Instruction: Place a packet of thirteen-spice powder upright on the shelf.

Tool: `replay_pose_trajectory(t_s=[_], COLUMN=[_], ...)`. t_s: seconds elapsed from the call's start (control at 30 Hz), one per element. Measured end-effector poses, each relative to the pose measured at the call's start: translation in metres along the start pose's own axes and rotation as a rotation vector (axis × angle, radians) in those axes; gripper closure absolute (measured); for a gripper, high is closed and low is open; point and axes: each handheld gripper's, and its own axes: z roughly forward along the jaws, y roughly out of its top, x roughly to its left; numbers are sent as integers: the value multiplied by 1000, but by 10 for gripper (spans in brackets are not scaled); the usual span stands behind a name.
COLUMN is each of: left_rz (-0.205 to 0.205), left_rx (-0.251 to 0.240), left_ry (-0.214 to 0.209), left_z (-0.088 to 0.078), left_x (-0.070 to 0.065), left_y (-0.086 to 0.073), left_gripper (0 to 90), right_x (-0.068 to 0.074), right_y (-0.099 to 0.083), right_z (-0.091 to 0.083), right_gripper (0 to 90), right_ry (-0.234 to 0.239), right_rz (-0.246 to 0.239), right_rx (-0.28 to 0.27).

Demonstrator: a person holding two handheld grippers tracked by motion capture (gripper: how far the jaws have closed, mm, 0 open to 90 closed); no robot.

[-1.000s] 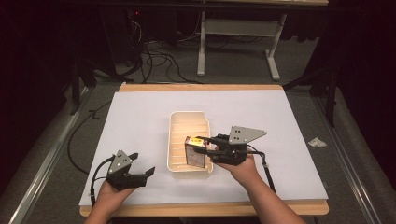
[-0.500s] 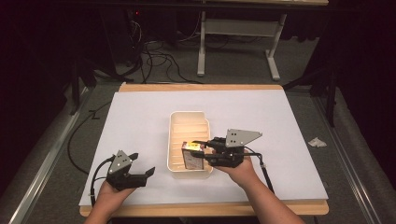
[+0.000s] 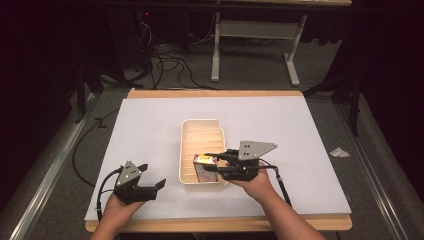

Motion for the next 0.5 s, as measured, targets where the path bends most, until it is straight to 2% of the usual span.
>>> replay_pose_trajectory(t_s=[0.5], left_rz=[0], left_rx=[2], left_ry=[-1], left_z=[0], left_x=[0], left_y=[0], left_gripper=[155], right_x=[3], right_y=[-12], right_z=[9], right_gripper=[681], right_ry=[-8], right_rz=[-17], right_rx=[53])
